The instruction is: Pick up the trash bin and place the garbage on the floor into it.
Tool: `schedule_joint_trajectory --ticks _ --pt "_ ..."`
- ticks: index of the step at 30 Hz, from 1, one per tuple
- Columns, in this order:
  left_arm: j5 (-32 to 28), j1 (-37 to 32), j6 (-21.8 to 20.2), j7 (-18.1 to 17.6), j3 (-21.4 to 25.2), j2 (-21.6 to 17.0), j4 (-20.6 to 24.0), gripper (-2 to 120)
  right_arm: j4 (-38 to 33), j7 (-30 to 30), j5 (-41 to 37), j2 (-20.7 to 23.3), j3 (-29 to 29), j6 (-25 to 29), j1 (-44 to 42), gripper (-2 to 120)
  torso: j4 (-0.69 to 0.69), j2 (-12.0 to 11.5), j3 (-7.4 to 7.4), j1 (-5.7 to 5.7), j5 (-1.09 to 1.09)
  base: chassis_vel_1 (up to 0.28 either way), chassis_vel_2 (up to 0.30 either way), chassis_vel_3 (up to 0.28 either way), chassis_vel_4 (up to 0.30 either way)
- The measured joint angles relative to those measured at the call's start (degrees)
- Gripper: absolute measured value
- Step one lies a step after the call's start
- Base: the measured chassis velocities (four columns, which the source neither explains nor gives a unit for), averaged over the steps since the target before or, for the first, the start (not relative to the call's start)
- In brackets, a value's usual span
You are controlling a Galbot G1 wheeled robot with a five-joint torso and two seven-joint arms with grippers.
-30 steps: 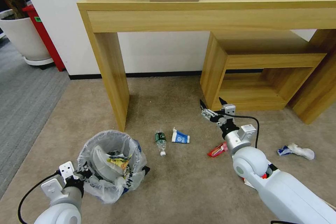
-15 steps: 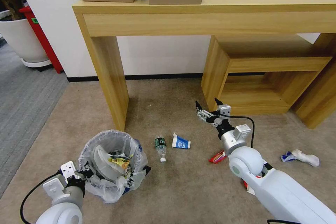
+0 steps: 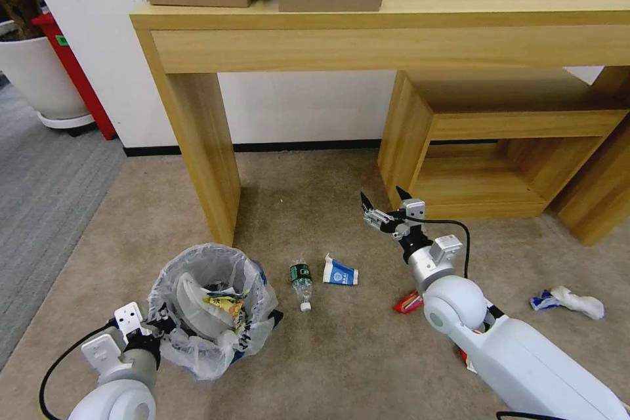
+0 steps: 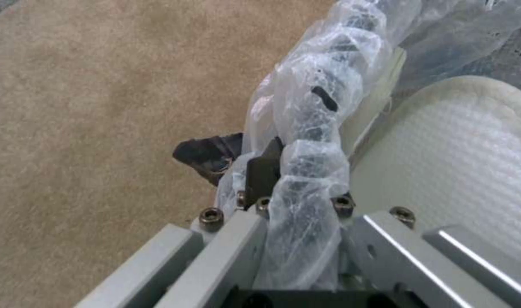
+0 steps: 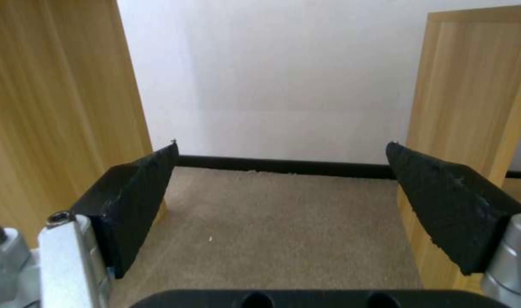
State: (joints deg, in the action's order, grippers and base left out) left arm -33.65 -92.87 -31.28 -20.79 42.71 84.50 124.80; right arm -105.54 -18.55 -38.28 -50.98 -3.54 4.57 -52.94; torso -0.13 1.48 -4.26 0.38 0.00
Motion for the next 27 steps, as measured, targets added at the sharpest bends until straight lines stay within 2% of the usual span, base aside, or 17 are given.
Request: schedule_joint_trajectory --ticks 5,9,12,13,14,15,17,27 --pt "0.12 0.06 0.00 0.02 -0.10 0.13 -0.08 0 0.05 -2.51 -3.18 -0.41 -2.49 -2.67 2.17 100 -0.02 0.00 0.00 0.00 0.00 -0.021 0.017 0.016 -0.019" --pt "0.26 -0.06 0.00 0.02 0.02 0.33 -0.03 0 0.42 -7.71 -10.67 -1.31 -9.69 -10.21 8.24 100 0.01 0.00 0.00 0.00 -0.01 0.000 0.000 0.000 0.000" --pt "0.32 -0.07 0.00 0.02 0.10 0.39 -0.01 0 0.98 -10.01 -12.86 -1.69 -12.53 -13.16 10.43 100 0.01 0.00 0.00 0.00 0.00 0.000 0.000 0.000 0.000" --pt "0.41 -0.06 0.00 0.02 0.13 0.49 -0.01 0 1.67 -13.12 -15.86 -2.38 -15.68 -17.38 12.61 100 0.01 0.00 0.00 0.00 -0.02 0.000 0.000 0.000 0.000" --pt "0.41 -0.06 0.00 0.02 0.13 0.49 -0.01 0 1.67 -13.12 -15.86 -2.38 -15.68 -17.38 12.61 100 0.01 0.00 0.00 0.00 -0.02 0.000 0.000 0.000 0.000" --pt "0.47 0.00 0.00 0.02 0.11 0.56 -0.05 0 2.41 -15.71 -18.12 -3.10 -17.80 -20.74 13.86 100 0.01 0.00 0.00 0.00 0.00 0.000 0.000 0.000 0.000" --pt "0.66 0.12 0.00 0.02 0.05 0.65 -0.25 0 4.25 -18.56 -20.59 -4.16 -20.70 -24.07 15.09 100 0.01 0.00 0.00 0.00 -0.02 0.000 0.000 0.000 0.000" --pt "1.18 -0.15 0.07 0.04 -0.10 1.19 -0.18 0 12.28 -25.80 -24.04 -9.42 -29.64 -30.66 16.86 100 0.00 0.00 0.00 0.00 -0.01 0.000 0.000 0.000 0.000"
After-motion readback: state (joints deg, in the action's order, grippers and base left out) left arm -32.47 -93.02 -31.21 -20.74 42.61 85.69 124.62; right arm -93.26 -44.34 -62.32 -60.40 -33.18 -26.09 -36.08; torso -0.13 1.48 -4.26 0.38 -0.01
